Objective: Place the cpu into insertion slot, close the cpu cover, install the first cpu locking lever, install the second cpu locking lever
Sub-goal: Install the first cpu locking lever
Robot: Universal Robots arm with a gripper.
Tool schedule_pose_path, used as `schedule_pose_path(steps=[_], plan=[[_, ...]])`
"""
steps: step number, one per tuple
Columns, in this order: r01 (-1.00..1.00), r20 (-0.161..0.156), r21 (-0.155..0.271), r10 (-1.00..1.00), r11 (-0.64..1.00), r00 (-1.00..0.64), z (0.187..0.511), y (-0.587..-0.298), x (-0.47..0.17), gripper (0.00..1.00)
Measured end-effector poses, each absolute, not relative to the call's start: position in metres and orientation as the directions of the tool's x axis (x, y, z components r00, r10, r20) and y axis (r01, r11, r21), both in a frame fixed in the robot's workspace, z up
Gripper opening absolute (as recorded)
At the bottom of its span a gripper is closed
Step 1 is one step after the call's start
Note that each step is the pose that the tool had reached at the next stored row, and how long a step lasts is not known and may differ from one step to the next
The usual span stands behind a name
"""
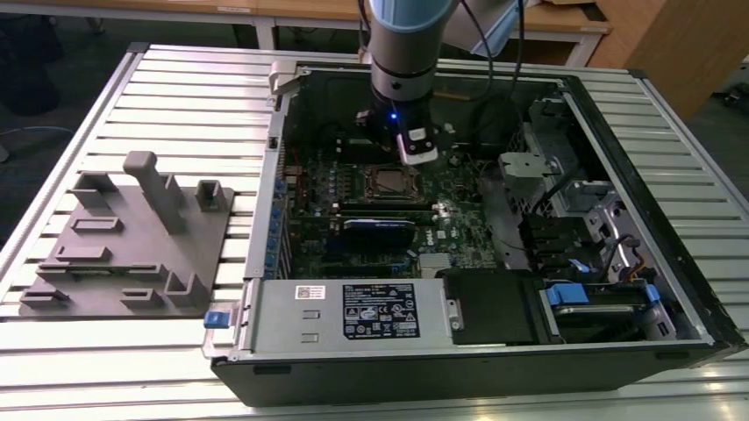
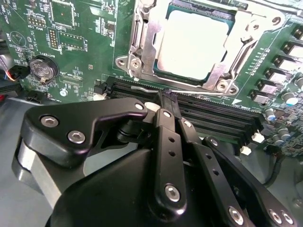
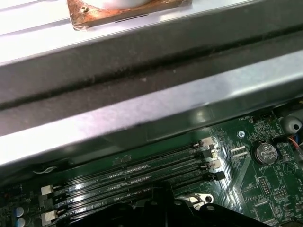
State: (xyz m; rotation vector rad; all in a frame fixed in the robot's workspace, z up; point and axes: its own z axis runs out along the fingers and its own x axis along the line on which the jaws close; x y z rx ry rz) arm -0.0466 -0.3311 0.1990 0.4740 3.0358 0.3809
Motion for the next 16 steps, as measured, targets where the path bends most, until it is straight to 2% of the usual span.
schedule_pose_path(steps=[16], plan=[[0.304,-0.014,0.228,0.315,0.925,-0.949,0.1956,-0.3301,-0.0438,0.11]])
